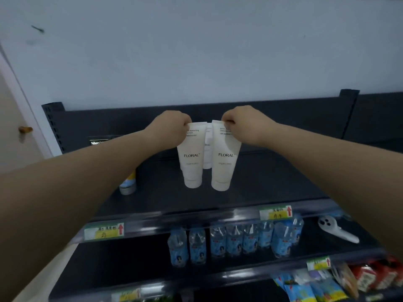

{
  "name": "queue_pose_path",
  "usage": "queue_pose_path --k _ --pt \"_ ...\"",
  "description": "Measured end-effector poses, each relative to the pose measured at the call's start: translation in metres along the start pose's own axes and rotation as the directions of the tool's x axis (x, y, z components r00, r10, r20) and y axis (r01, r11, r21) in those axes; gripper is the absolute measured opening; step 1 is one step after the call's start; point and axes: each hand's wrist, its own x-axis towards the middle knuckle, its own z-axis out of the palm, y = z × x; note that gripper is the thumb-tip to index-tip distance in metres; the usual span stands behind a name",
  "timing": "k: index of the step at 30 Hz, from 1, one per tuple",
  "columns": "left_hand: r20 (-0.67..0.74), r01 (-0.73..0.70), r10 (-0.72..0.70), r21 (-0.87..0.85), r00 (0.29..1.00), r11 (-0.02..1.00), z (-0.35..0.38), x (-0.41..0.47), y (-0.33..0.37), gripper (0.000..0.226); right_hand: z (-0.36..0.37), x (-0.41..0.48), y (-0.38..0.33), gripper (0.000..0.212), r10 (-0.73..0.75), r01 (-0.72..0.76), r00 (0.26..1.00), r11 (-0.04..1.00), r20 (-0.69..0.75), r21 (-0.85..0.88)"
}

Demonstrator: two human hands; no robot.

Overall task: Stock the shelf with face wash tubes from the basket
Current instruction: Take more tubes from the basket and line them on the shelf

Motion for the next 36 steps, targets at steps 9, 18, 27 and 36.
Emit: queue_pose_path --k 9,18,27,36 --pt "0.019 0.101 -0.1 -0.048 0.995 0.994 0.032 0.047 -0.038 0.031 0.031 0.077 0.009 0.027 -0.063 0.065 0.995 0.998 0.078 -0.011" --pt "0.036 0.132 -0.131 -0.021 0.991 0.991 0.059 0.072 -0.055 0.031 0.064 0.114 0.024 0.023 -0.118 0.125 0.984 0.991 0.13 -0.044" --pt "0.062 0.144 -0.143 -0.016 0.988 0.989 0.075 0.081 -0.057 0.03 0.081 0.124 0.036 0.022 -0.099 0.108 0.984 0.993 0.147 -0.054" --pt "0.08 0.164 -0.163 -0.006 0.983 0.986 0.083 0.084 -0.059 0.03 0.094 0.125 0.039 0.029 -0.086 0.097 0.984 0.993 0.154 -0.065"
